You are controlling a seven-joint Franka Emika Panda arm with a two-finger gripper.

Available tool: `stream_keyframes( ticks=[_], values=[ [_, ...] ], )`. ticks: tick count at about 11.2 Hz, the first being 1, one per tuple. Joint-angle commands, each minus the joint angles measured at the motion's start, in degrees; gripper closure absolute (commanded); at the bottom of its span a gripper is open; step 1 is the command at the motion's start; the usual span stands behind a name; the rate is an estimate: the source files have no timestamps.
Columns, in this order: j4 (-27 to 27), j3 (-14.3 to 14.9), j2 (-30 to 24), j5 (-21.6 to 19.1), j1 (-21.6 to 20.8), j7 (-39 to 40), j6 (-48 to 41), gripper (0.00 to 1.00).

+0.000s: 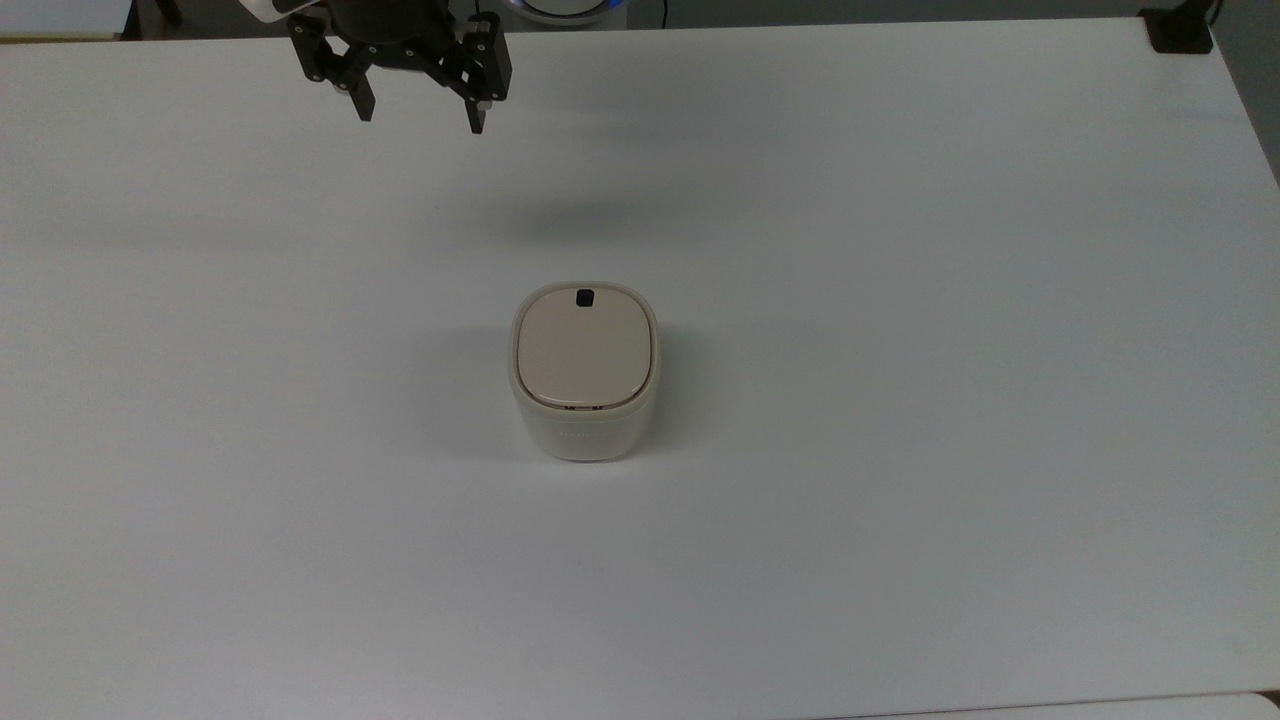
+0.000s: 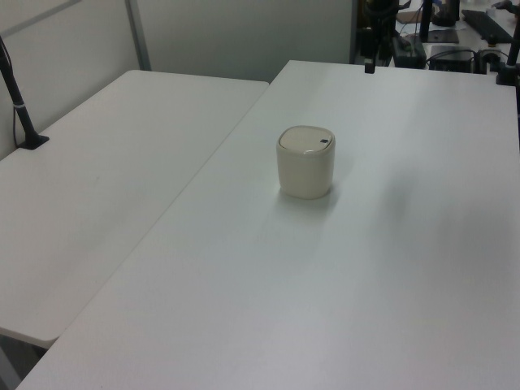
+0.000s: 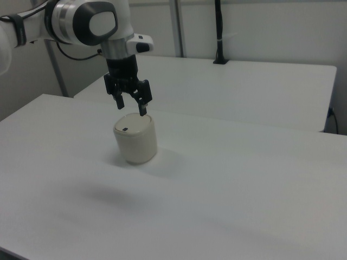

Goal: Open the trash bin

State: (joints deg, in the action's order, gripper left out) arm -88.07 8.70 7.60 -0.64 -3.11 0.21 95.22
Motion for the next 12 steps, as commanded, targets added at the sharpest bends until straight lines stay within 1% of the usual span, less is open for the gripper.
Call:
stream_keyframes(
  ticks=[1, 2, 3, 4, 5, 7, 8, 9, 10, 12],
  values=[
    [-0.3, 0.8, -0.9, -0.4, -0.5, 1.6, -1.6, 0.08],
    [-0.3, 0.8, -0.9, -0.4, -0.6, 1.7, -1.8, 0.08],
    [-0.3, 0.8, -0.9, -0.4, -0.6, 1.8, -1.9, 0.13],
    [-0.2, 1.0, -0.8, -0.4, -0.6, 3.6, -1.9, 0.35],
    [-0.2, 1.4, -0.8, -0.8, -0.8, 6.5, -2.1, 0.6],
    [-0.2, 1.4, -0.1, -0.9, -1.4, 8.7, -2.8, 0.96],
    [-0.3, 1.3, 0.0, -1.1, -1.5, 9.3, -2.5, 1.0],
    [-0.3, 1.3, 0.8, -1.7, -2.2, 9.3, -2.3, 1.0],
    [-0.1, 1.4, 1.7, -3.0, -4.1, 9.1, -2.1, 1.0],
    [-0.2, 2.2, 4.3, -3.8, -7.7, 8.1, 4.3, 1.0]
  ],
)
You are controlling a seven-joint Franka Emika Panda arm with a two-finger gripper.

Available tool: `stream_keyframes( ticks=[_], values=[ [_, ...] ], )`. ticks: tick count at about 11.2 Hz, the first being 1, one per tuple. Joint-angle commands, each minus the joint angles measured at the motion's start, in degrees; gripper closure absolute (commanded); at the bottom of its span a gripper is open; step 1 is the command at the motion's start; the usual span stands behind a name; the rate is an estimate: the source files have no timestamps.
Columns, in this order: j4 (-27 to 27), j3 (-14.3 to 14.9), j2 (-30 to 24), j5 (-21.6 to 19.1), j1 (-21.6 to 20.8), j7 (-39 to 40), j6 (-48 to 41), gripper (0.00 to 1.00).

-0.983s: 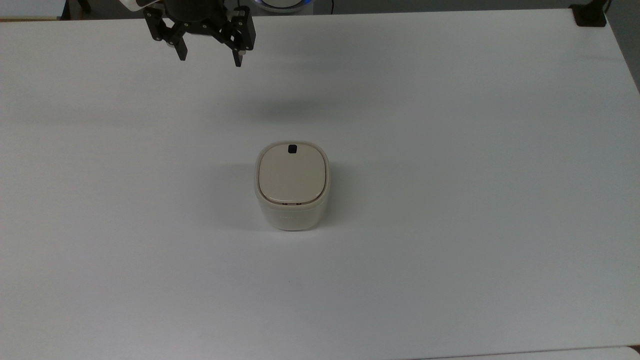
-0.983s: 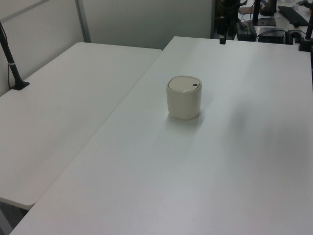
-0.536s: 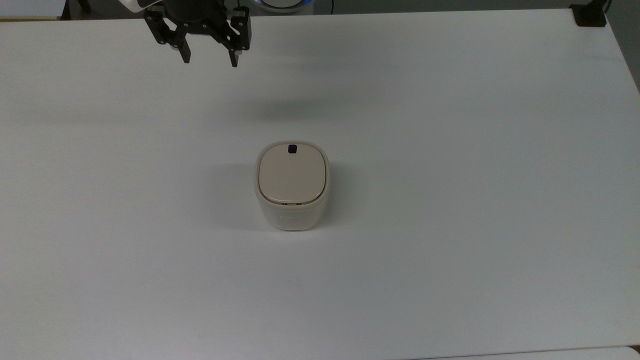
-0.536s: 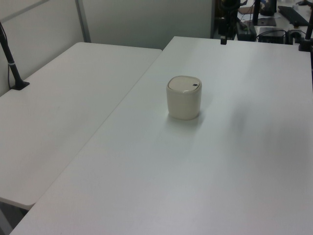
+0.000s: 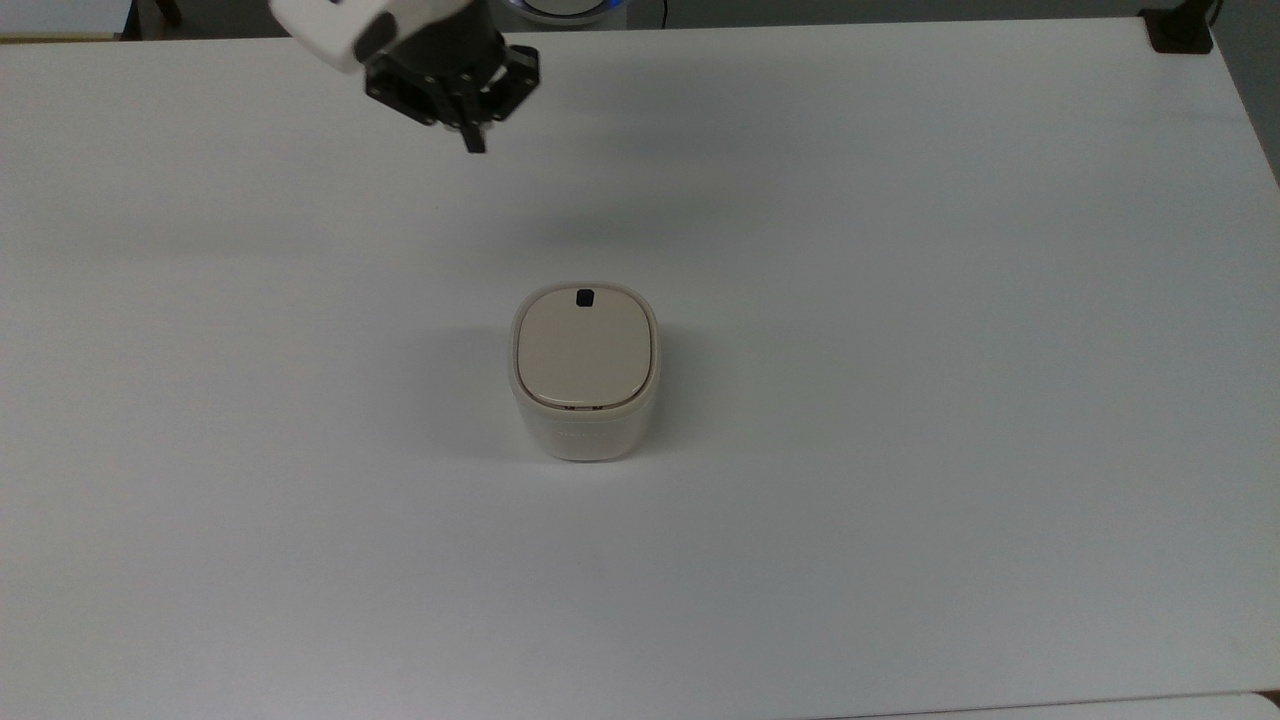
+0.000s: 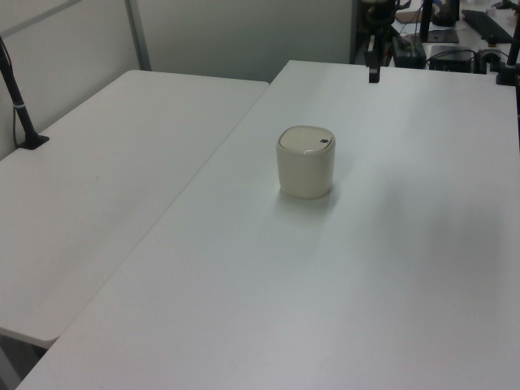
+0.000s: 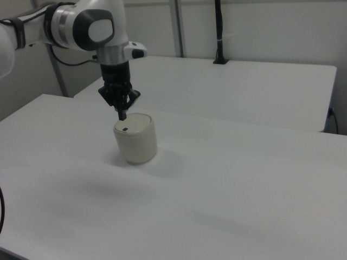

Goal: Open the trash bin

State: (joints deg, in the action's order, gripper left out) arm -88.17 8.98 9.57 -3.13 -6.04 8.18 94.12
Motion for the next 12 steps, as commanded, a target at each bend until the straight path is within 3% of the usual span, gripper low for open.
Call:
stream_keyframes(
  ticks=[1, 5, 12],
  values=[
    [0.0, 2.5, 4.0, -1.3, -6.2, -1.7, 8.6, 1.0],
    [0.1, 2.5, 9.4, -1.3, -8.7, -8.7, 19.7, 1.0],
    [0.1, 2.6, 13.6, -0.4, -10.8, -8.8, 20.6, 1.0]
  ],
)
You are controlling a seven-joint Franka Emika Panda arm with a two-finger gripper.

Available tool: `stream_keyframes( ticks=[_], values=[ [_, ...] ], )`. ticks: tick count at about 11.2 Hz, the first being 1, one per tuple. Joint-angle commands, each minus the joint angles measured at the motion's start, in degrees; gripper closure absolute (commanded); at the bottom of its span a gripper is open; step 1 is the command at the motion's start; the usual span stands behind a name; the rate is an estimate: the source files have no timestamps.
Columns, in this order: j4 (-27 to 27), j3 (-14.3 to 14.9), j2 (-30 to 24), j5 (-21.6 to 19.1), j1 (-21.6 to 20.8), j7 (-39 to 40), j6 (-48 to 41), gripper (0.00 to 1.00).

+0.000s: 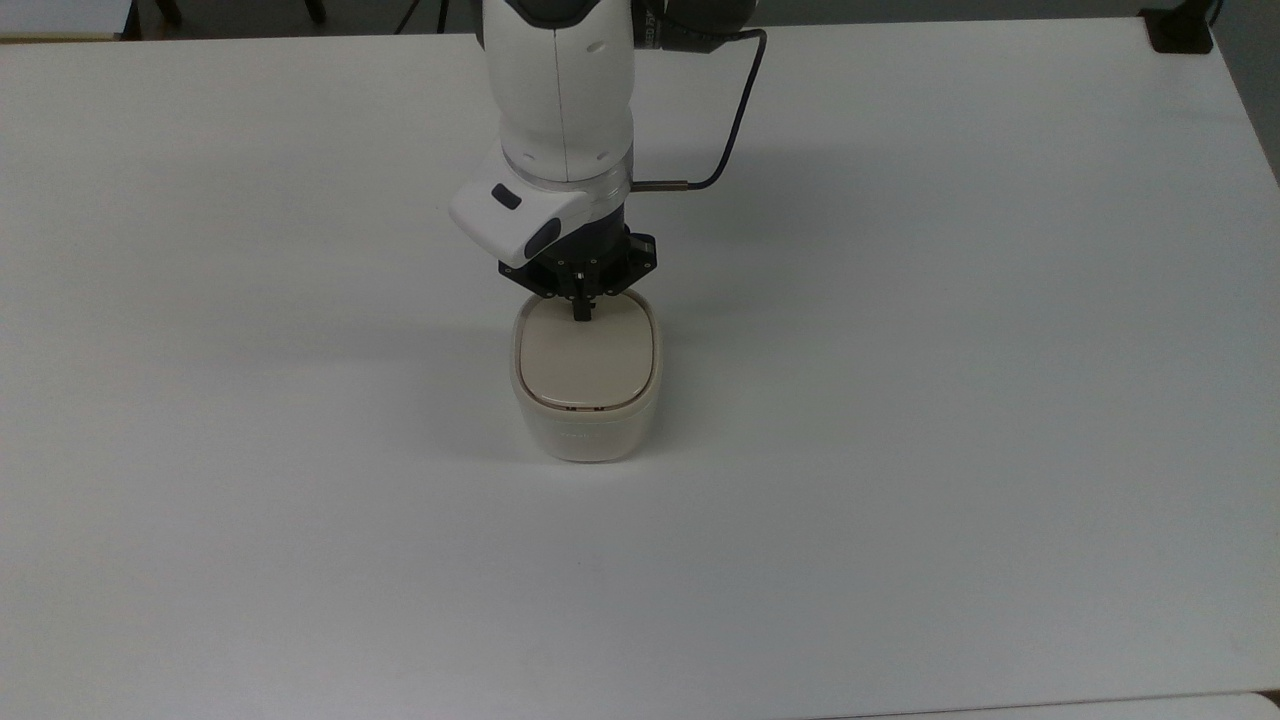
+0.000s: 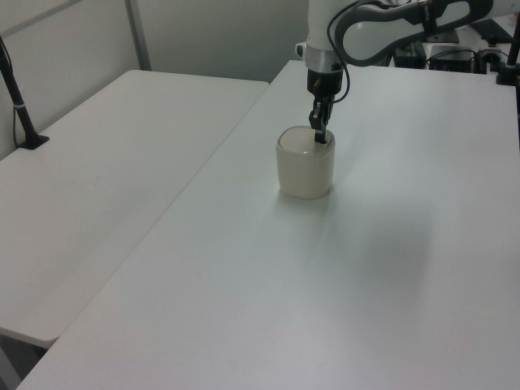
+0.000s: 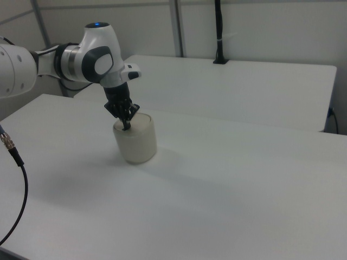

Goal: Open the trash bin

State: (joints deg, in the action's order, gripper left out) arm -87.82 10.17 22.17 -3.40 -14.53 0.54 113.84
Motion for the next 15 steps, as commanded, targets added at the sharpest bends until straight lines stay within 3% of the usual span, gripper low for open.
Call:
stream_keyframes(
  ticks=[1, 4, 6, 7, 8, 9, 12, 15],
  values=[
    [-0.3, 1.4, 0.9, -0.1, -2.3, -1.2, 0.8, 1.0],
    [-0.7, 1.5, -3.2, -0.2, -1.5, -1.1, -0.1, 1.0],
    [-1.3, 1.7, -9.3, 0.0, 1.3, -0.4, -7.6, 1.0],
    [-1.8, 1.7, -12.0, 0.0, 3.2, 0.3, -11.7, 0.8],
    [-2.5, 1.6, -13.9, 0.0, 4.0, 0.5, -13.4, 0.36],
    [-4.0, 1.3, -16.6, 1.5, 4.8, 0.3, -14.8, 0.0],
    [-4.5, 1.1, -19.8, 2.7, 7.6, -0.1, -21.2, 0.0],
    [-4.3, 1.1, -20.1, 2.5, 8.5, 0.0, -21.1, 0.0]
  ],
)
